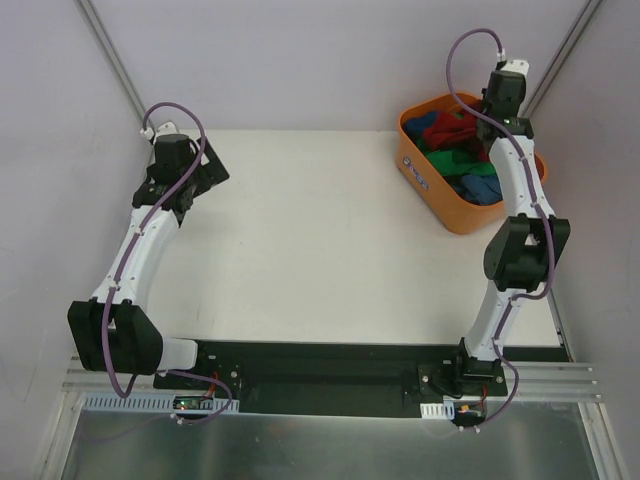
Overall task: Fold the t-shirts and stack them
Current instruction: Grab crumpled tshirt from bin with the right arm, then move the tshirt to the center of the board
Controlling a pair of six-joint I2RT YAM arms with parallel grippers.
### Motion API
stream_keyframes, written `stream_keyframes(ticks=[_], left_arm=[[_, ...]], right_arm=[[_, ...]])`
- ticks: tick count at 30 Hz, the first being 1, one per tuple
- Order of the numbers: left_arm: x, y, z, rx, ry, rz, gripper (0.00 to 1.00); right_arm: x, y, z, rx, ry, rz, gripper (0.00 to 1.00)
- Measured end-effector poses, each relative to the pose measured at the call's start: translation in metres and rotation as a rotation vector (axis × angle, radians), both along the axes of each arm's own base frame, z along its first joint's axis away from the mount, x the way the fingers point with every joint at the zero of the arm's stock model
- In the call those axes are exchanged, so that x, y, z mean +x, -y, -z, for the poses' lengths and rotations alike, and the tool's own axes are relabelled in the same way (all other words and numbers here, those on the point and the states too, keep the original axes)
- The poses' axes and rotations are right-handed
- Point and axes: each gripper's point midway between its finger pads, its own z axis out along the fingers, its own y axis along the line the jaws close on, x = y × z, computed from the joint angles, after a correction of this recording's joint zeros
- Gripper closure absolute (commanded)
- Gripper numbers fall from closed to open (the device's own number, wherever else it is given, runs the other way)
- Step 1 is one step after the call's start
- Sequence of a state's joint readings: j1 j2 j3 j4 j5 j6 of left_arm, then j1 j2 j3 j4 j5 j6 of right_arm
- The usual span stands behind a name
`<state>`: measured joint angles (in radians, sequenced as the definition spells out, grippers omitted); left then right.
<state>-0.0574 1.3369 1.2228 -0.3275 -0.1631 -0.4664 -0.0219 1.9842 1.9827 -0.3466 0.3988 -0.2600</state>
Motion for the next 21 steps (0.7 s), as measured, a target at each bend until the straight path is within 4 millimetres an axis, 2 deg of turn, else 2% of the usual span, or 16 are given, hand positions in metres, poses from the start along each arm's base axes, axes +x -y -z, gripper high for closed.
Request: stream_keyframes(ticks=[3, 8, 12, 14, 17, 21], left_arm=[[0.000, 0.000, 0.000, -0.001, 0.001, 0.000, 0.01], [-0.003, 0.000, -0.008, -0.003, 0.022, -0.001, 0.01], [-0.007, 0.000, -0.018, -0.009, 0.049, -0.001, 0.01], [-0.010, 0.000, -0.022, -0.010, 0.061, 0.000, 0.01], [-0.013, 0.000, -0.026, -0.015, 0.074, -0.001, 0.01], [-0.017, 0.001, -0.026, -0.023, 0.077, -0.002, 0.00]], right_arm=[[-0.004, -0.001, -0.042, -0.016, 0.088, -0.008, 0.99], [-0.014, -0.005, -0.126, -0.038, 0.280, -0.029, 0.99], [-0.030, -0.026, -0.193, -0.032, 0.443, -0.095, 0.99], [-0.041, -0.046, -0.221, -0.028, 0.508, -0.150, 0.99], [-0.057, -0.087, -0.255, -0.033, 0.581, -0.242, 0.99], [-0.088, -0.172, -0.284, -0.035, 0.639, -0.442, 0.99]])
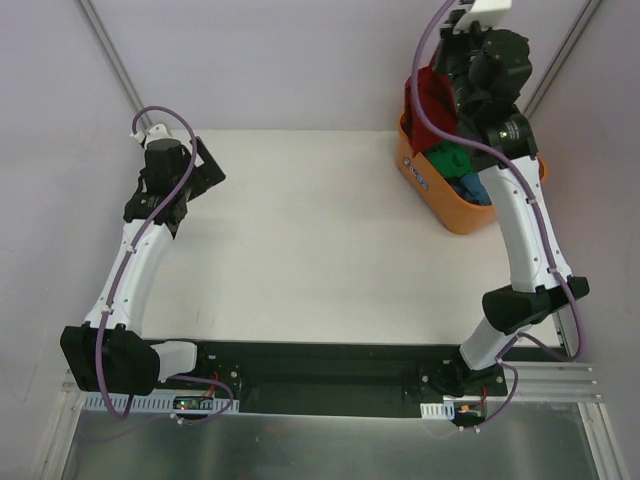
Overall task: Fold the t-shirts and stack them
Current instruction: Move the tshirt to the center of the board
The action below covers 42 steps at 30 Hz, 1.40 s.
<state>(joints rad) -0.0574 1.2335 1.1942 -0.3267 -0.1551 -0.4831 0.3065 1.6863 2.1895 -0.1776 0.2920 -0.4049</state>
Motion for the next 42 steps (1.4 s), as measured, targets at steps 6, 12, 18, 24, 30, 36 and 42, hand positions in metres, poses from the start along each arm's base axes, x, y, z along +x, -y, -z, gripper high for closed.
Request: stream_keyframes(ticks=[6, 12, 18, 24, 30, 36, 42], left_arm=[[-0.007, 0.002, 0.012, -0.007, -0.024, 0.011, 0.01], [-0.021, 0.000, 0.003, -0.006, 0.011, 0.002, 0.01], [-0.039, -0.010, -0.016, 0.012, 0.082, -0.042, 0.01], [-0.052, -0.019, -0.028, 0.024, 0.132, -0.087, 0.01], [-0.064, -0.028, -0.023, 0.019, 0.142, -0.151, 0.01], [-0.068, -0.035, -0.011, 0.018, 0.115, -0.201, 0.01], [-0.064, -0.033, 0.011, -0.005, 0.035, -0.213, 0.00]], right_arm=[[-0.063, -0.123, -0.030, -0.087, 0.098, -0.330, 0.99], [-0.136, -0.207, -0.070, -0.151, 0.271, -0.576, 0.99], [-0.169, -0.216, -0.122, -0.124, 0.464, -0.607, 0.99], [-0.178, -0.222, -0.135, -0.099, 0.536, -0.639, 0.99], [-0.149, -0.210, -0.045, -0.165, 0.328, -0.549, 0.92], [-0.056, -0.106, 0.193, -0.255, -0.286, -0.215, 0.31], [-0.042, -0.019, 0.343, -0.287, -0.751, 0.062, 0.04]])
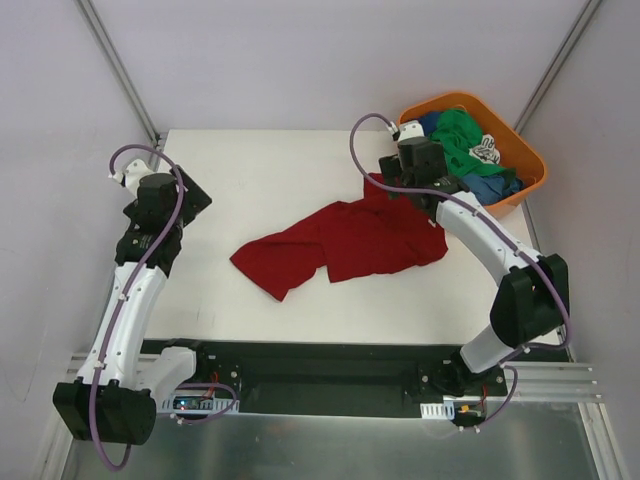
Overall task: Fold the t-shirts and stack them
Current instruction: Move the tshirt to the center of the board, then flatten out the tshirt
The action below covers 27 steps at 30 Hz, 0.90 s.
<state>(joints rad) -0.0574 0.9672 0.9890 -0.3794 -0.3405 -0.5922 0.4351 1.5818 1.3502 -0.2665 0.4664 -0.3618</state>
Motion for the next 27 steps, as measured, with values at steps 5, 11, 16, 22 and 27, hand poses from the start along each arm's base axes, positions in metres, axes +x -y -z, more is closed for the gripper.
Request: stream_keyframes(ticks=[5, 11, 16, 22, 27], left_arm=[[-0.007, 0.008, 0.023, -0.053, -0.065, 0.013, 0.01], [-0.027, 0.031, 0.071, -0.148, -0.203, 0.099, 0.01], [-0.031, 0.042, 0.100, -0.210, -0.307, 0.123, 0.02], [-0.029, 0.046, 0.147, -0.277, -0.487, 0.121, 0.18], [-0.029, 0.052, 0.176, -0.321, -0.604, 0.131, 0.32]], right_arm=[[-0.021, -0.038, 0.000, 0.055, -0.030, -0.102, 0.04], [-0.060, -0.102, 0.009, 0.246, -0.116, -0.303, 0.03], [-0.108, -0.140, 0.060, 0.299, -0.298, -0.394, 0.04], [-0.154, -0.177, 0.113, 0.330, -0.507, -0.449, 0.13], [-0.168, -0.174, 0.150, 0.346, -0.624, -0.360, 0.14]])
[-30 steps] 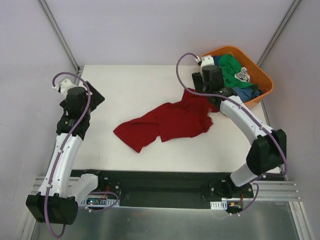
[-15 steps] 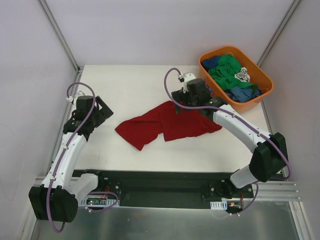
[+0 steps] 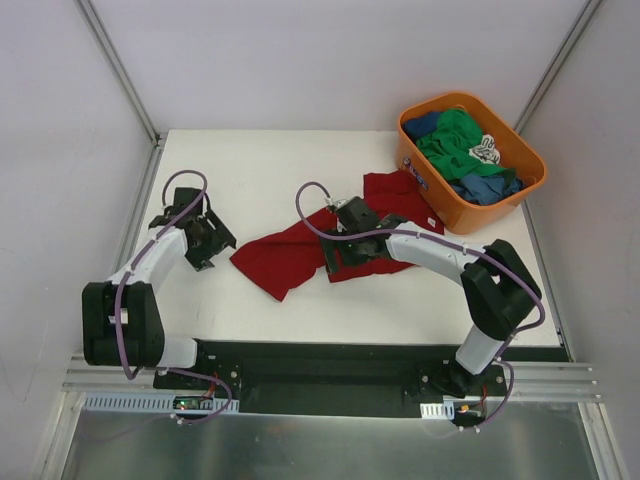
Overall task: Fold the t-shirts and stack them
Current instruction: Flatten out the tshirt
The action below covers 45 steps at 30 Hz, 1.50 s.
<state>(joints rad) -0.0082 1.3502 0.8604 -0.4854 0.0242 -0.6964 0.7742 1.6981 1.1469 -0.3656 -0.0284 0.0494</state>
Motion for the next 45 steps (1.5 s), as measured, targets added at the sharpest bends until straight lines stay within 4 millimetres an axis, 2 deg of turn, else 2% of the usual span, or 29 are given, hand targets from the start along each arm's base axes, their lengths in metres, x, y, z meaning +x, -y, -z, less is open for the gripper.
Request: stream_keyframes(ticks=[4, 10, 13, 24, 31, 35, 36, 37, 45], left_arm=[[-0.001, 0.005, 0.016, -0.040, -0.064, 0.016, 0.44], [-0.007, 0.009, 0.041, -0.063, -0.162, 0.027, 0.48], [-0.010, 0.011, 0.052, -0.071, -0.200, 0.030, 0.58], [0.005, 0.016, 0.054, -0.107, -0.257, 0.063, 0.60], [0.011, 0.029, 0.054, -0.091, -0.250, 0.132, 0.64], [0.017, 0.035, 0.055, -0.090, -0.252, 0.155, 0.78], [0.018, 0.035, 0.055, -0.092, -0.251, 0.155, 0.94], [0.019, 0.036, 0.055, -0.092, -0.253, 0.155, 1.00], [0.031, 0.041, 0.055, -0.105, -0.216, 0.160, 1.00]], right_arm=[[-0.003, 0.001, 0.006, -0.003, -0.030, 0.034, 0.14], [-0.003, 0.000, 0.006, 0.004, -0.039, 0.062, 0.13], [-0.004, -0.001, 0.007, 0.003, -0.038, 0.063, 0.13], [-0.003, 0.000, 0.007, -0.033, -0.001, 0.068, 0.13], [-0.002, 0.001, 0.008, -0.050, 0.017, 0.072, 0.14], [-0.005, -0.001, 0.008, -0.059, 0.027, 0.050, 0.16], [-0.007, -0.002, 0.008, -0.064, 0.031, 0.039, 0.16], [-0.008, -0.004, 0.008, -0.068, 0.036, 0.027, 0.18], [-0.028, -0.016, 0.010, -0.107, 0.063, -0.089, 0.22]])
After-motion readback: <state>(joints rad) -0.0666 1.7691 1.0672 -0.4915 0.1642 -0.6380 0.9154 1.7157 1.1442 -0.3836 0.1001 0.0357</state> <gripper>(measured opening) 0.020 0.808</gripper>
